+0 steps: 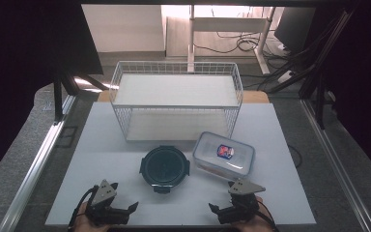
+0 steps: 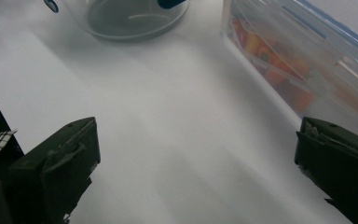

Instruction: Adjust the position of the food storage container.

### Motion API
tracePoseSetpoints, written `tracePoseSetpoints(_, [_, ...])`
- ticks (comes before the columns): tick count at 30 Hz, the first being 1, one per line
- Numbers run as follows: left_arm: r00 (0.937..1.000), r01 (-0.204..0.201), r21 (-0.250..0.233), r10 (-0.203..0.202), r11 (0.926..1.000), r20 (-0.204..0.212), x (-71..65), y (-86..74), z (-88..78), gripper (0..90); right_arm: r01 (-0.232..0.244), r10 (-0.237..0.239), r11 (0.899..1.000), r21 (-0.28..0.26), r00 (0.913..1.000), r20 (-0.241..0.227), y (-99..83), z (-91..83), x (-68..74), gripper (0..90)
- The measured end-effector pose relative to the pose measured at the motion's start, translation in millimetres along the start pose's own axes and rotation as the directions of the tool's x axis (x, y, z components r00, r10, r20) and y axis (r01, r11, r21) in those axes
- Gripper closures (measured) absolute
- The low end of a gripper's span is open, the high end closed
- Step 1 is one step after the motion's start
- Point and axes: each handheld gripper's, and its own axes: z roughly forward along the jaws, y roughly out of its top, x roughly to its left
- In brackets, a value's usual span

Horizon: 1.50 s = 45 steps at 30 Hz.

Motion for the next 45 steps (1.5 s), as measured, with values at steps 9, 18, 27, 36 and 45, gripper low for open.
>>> tracePoseSetpoints(9, [0.9992,-0.009,-0.006,0.009,0.9999,0.039,-2.1,0.8,0.3,4.1,-0.027,0.026,1.000,-0.015,0.9992,-0.029,1.0,-2.7,-3.4,5.2])
tracePoseSetpoints(18, [0.9981,-0.019,0.002,0.019,0.9998,0.058,-2.7,0.6,0.6,10.7,-0.027,0.027,1.000,-0.008,0.9992,-0.030,0.9,-2.4,-4.8,6.1])
tracePoseSetpoints(27, [0.9966,-0.016,-0.031,0.019,0.9994,0.080,-4.5,5.8,-5.0,24.7,-0.015,0.015,1.000,-0.002,0.9995,-0.029,1.0,-1.9,-4.1,6.2])
tracePoseSetpoints(36, [0.9882,0.051,-0.058,-0.042,0.9970,0.147,-7.4,27.7,-9.7,51.9,0.004,-0.004,1.000,0.000,0.9996,-0.027,1.8,-0.6,-1.5,7.2])
tracePoseSetpoints(45, [0.9751,-0.053,-0.031,0.058,0.9981,0.214,-28.7,61.7,3.4,78.5,0.008,-0.008,1.000,0.005,0.9994,-0.033,2.4,2.0,0.9,7.8])
